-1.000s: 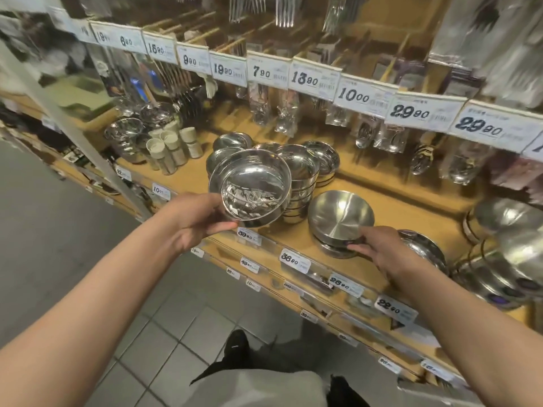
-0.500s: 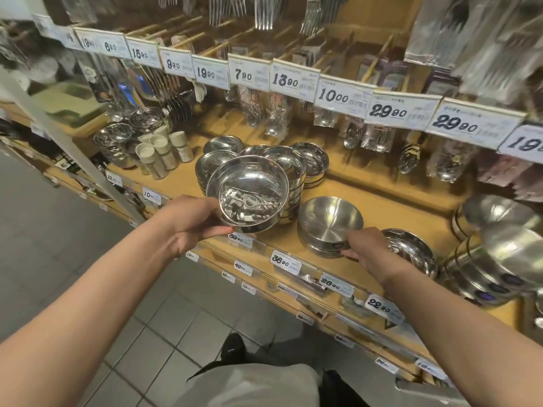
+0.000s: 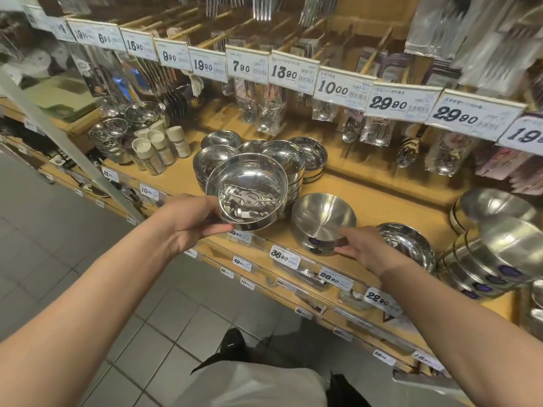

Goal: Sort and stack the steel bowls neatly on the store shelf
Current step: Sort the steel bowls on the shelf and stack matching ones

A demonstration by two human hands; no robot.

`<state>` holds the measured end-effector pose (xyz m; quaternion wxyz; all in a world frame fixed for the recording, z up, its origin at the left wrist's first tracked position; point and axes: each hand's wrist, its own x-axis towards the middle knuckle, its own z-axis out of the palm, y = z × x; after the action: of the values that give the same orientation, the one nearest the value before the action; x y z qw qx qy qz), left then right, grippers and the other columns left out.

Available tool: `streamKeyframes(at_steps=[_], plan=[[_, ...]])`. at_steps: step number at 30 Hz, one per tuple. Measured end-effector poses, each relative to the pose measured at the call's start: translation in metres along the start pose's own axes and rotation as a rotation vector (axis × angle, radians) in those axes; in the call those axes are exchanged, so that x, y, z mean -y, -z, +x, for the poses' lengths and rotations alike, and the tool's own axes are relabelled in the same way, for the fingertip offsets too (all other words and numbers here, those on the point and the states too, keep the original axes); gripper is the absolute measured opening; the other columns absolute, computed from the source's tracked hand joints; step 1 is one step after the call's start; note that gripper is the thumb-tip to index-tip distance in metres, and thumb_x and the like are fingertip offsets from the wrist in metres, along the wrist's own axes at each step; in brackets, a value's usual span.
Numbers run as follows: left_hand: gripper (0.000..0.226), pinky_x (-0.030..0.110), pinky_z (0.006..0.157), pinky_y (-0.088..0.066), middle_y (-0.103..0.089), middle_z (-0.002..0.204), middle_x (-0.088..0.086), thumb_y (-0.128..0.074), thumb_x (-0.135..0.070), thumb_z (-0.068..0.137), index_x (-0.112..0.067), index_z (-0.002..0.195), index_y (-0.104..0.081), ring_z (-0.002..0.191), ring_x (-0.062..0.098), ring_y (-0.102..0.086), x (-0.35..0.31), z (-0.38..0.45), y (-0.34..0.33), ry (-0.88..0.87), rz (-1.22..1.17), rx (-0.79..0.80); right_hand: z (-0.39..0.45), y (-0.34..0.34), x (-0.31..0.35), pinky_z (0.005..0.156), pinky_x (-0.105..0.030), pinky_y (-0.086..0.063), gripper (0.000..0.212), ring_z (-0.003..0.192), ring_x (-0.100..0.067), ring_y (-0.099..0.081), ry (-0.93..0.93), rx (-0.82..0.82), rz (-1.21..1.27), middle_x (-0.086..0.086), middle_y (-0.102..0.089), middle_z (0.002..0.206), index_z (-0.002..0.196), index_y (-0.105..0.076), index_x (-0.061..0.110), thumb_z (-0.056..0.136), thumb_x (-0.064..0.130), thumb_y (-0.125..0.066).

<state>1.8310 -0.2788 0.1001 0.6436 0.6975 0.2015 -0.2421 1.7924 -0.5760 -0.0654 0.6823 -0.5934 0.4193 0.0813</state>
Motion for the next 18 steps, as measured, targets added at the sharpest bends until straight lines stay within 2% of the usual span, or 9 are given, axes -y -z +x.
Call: streamKeyframes(at_steps=[4,8,11,15,18], plan=[[0.014,0.027,0.051,-0.061,-0.067,0.049,0.007,-0.050,0.012,0.092,0.006,0.080,-0.056,0.048,0.018,-0.070,0.002,0.002,0.001,0.018,-0.004,0.009,0.002,0.001,-0.001,0.082,-0.032,-0.062,0.048,0.090,-0.024,-0.073,0.027,-0.052,-0.040,-0.022,-0.066,0.121,0.130,-0.056,-0.010,0.089,0.007,-0.075],[0.015,0.026,0.049,-0.060,-0.065,0.045,0.005,-0.049,0.012,0.092,0.005,0.080,-0.055,0.045,0.016,-0.069,0.002,0.004,0.000,0.019,-0.003,-0.001,0.003,0.003,0.003,0.059,-0.021,-0.059,0.019,0.077,-0.018,-0.072,0.081,-0.170,-0.137,-0.018,-0.071,0.104,0.109,-0.068,-0.006,0.092,0.002,-0.068],[0.015,0.026,0.050,-0.060,-0.065,0.046,0.005,-0.050,0.012,0.092,0.005,0.080,-0.056,0.046,0.016,-0.069,0.000,0.004,0.001,0.025,-0.002,0.009,0.002,0.005,0.008,0.057,-0.022,-0.059,0.006,0.077,-0.019,-0.071,0.103,-0.190,-0.188,-0.017,-0.070,0.099,0.097,-0.068,-0.002,0.092,0.001,-0.066],[0.014,0.026,0.051,-0.060,-0.064,0.043,0.003,-0.050,0.012,0.093,0.004,0.083,-0.054,0.045,0.016,-0.068,-0.003,0.004,0.001,0.022,0.006,0.014,0.004,0.007,0.014,0.052,-0.021,-0.058,0.020,0.082,-0.022,-0.070,0.120,-0.205,-0.247,-0.018,-0.069,0.107,0.112,-0.068,-0.003,0.092,0.001,-0.067],[0.016,0.027,0.052,-0.061,-0.062,0.041,0.003,-0.049,0.012,0.093,0.004,0.081,-0.054,0.043,0.015,-0.067,-0.003,0.003,0.002,0.017,0.013,0.003,0.005,0.006,0.016,0.050,-0.022,-0.058,0.017,0.079,-0.023,-0.070,0.118,-0.199,-0.272,-0.019,-0.069,0.108,0.108,-0.068,-0.004,0.091,-0.002,-0.067]])
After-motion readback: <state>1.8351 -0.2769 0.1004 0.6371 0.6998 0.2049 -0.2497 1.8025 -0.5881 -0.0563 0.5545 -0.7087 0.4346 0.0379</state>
